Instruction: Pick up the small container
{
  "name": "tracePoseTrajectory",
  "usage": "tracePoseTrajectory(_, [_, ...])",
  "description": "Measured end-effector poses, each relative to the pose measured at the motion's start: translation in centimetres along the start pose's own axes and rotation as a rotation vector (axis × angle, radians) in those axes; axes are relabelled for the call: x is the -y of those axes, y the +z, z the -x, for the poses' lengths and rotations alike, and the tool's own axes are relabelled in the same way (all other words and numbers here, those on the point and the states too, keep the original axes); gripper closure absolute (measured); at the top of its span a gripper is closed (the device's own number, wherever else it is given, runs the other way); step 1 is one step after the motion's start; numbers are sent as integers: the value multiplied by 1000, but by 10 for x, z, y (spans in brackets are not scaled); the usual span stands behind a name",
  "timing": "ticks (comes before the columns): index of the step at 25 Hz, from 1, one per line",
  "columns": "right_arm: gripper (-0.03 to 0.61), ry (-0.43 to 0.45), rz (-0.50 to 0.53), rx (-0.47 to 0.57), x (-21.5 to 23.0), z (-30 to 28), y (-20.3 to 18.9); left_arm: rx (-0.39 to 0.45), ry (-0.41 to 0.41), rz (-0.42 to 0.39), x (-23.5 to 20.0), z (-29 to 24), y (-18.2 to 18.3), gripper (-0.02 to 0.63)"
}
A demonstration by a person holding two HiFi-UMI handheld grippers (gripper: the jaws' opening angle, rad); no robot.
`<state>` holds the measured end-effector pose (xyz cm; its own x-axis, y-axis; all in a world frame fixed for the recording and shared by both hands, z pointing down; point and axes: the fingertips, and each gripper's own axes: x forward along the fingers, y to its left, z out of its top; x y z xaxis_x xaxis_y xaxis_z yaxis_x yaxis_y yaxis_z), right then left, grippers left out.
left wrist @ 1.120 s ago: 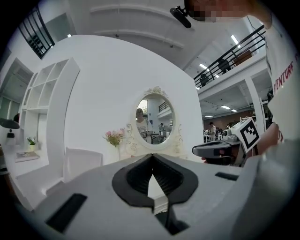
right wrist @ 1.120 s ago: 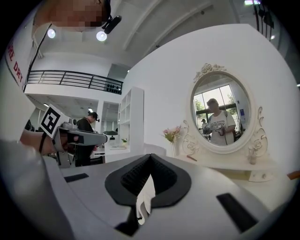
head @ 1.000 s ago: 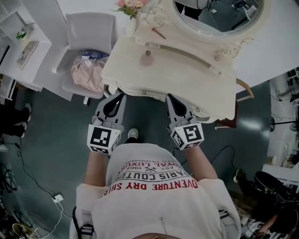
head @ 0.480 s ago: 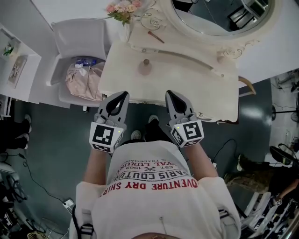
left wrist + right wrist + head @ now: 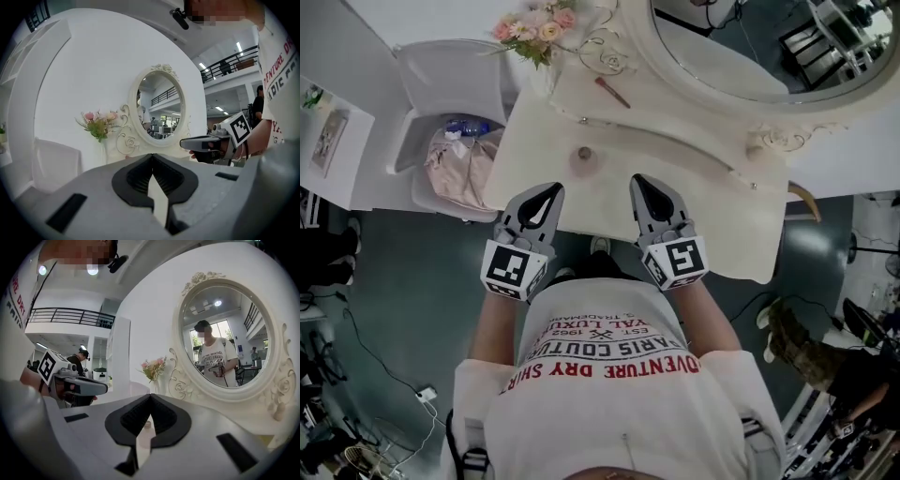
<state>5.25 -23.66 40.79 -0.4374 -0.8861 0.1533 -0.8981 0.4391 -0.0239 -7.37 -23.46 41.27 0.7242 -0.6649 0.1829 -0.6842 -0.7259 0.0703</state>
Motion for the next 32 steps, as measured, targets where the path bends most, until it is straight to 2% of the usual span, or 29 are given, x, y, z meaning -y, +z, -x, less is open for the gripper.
tracePoseTrajectory(6, [580, 78, -60, -18, 34, -34, -22, -63, -2, -29, -8, -53, -42, 606])
tracePoseTrajectory(10, [580, 124, -64, -17, 52, -54, -35, -51, 6, 8, -16, -80, -58, 603])
tracePoseTrajectory(13, [580, 138, -72, -40, 63, -64, -52, -59, 19, 32, -21, -98, -71, 492])
tracePoseTrajectory(16, [580, 148, -74, -59, 70, -72, -66, -93, 27, 38, -24, -115, -88, 429])
tracePoseTrajectory(20, [580, 156, -7, -40, 76, -83, -67, -130, 24, 15, -28, -135, -111, 344])
tracePoseTrajectory(24, [580, 164, 3, -56, 79, -87, -74, -151, 25, 25, -32, -151, -131, 339])
tracePoseTrajectory(26, [580, 170, -3, -71, 81, -88, -79, -156, 40, -9, -36, -158, -137, 341])
tracePoseTrajectory(28, [580, 168, -10, -83, 86, -89, -84, -140, 66, -42, -41, -163, -138, 341])
tracePoseTrajectory(32, [580, 159, -28, -101, 94, -90, -90, -112, 78, -49, -44, -170, -137, 359])
